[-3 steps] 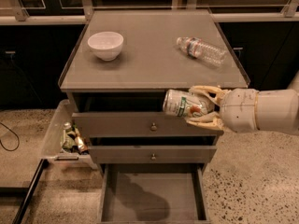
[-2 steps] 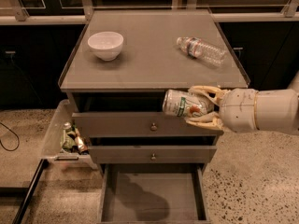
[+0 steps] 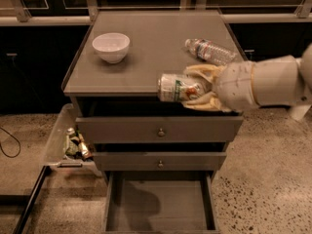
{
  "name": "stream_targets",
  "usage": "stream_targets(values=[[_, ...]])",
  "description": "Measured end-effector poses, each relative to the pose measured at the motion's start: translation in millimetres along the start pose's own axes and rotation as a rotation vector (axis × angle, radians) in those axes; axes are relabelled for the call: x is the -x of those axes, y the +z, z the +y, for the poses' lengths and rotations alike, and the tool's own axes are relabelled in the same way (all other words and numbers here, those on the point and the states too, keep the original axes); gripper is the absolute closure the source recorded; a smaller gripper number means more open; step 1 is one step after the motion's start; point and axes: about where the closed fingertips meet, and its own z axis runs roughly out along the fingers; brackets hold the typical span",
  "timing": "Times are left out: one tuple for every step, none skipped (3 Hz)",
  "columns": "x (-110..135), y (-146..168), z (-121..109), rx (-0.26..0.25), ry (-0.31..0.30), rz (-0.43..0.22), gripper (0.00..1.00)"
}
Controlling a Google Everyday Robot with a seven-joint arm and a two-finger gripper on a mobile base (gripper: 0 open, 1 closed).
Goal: Pick 7up can from bottom drawer and place on counter
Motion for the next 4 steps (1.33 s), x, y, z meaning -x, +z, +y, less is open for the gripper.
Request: stream_targets(values=[[14.7, 9.2, -26.6, 0.018, -0.047, 0.013, 1.0], [-9.7, 26.4, -71.7, 0.038, 0.033, 0.015, 1.0], [-33.6, 49.2, -123.4, 0.023, 0.109, 0.001, 1.0], [-21.6, 40.6, -149.9, -0.025, 0.095, -0.021, 1.0]])
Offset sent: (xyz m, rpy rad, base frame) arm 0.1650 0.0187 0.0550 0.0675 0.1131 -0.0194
